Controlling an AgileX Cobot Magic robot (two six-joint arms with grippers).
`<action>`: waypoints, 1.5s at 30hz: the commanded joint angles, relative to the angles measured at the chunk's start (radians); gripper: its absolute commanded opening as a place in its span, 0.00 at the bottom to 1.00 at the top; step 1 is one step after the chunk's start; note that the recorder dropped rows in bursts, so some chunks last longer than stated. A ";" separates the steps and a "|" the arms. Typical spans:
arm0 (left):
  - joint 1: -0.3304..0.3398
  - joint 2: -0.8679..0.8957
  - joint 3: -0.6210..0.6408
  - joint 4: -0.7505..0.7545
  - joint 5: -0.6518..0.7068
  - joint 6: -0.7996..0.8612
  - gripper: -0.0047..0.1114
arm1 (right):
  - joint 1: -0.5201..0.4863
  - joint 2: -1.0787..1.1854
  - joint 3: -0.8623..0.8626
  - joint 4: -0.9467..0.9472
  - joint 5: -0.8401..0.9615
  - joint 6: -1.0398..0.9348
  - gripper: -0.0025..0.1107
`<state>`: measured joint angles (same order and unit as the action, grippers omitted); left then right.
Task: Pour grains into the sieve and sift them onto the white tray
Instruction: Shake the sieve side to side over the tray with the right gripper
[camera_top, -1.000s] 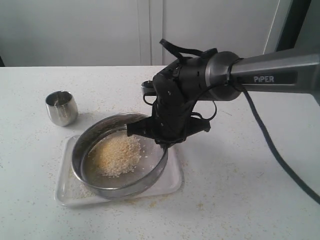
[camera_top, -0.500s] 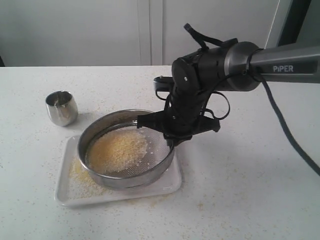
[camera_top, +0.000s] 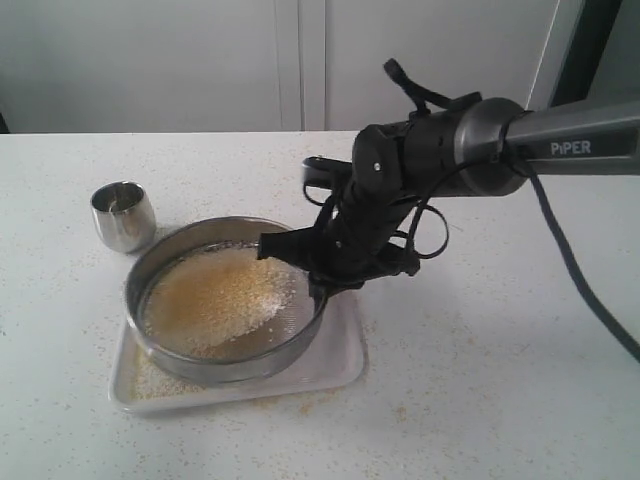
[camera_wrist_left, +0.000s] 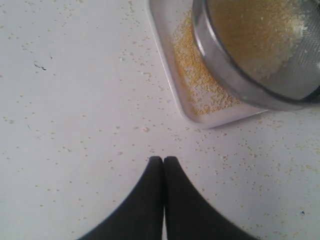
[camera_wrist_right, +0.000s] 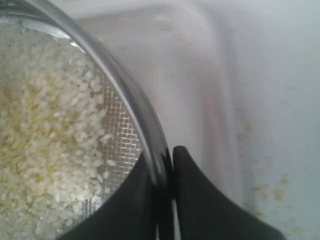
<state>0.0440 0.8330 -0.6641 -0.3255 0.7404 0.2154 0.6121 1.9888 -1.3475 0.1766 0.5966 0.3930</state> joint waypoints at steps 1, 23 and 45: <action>0.003 -0.006 0.005 -0.011 0.012 -0.001 0.04 | -0.014 -0.033 -0.001 -0.032 -0.006 -0.006 0.02; 0.003 -0.006 0.005 -0.011 0.012 -0.001 0.04 | -0.067 -0.084 0.043 0.034 -0.026 -0.100 0.02; 0.003 -0.006 0.005 -0.011 0.012 -0.001 0.04 | -0.031 -0.138 0.105 -0.177 -0.112 0.264 0.02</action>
<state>0.0440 0.8330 -0.6641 -0.3255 0.7404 0.2154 0.5628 1.8702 -1.2428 -0.0304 0.5618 0.6090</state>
